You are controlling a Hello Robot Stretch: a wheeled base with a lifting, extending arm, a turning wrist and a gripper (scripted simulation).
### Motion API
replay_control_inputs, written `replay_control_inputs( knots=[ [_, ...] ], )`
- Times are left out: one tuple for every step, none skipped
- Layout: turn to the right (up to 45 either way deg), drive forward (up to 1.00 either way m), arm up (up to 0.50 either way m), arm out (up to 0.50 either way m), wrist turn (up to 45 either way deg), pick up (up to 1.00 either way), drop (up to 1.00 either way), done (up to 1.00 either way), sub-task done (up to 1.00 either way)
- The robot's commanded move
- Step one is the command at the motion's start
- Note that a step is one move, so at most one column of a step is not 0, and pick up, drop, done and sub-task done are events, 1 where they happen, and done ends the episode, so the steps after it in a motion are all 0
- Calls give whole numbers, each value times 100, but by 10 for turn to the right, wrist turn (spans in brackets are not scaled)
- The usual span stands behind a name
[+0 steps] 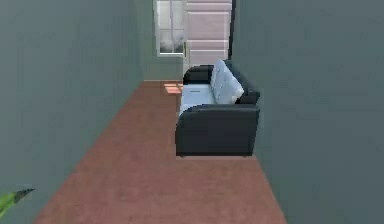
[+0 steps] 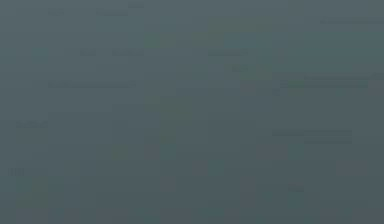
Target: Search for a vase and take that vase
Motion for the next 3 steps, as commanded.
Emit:
replay_control_inputs(
  knots=[
    [0, 75, 0, 0, 0, 0, 0, 0, 0],
    [-360, 0, 0, 0, 0, 0, 0, 0, 0],
    [-30, 0, 0, 0, 0, 0, 0, 0, 0]
  ],
)
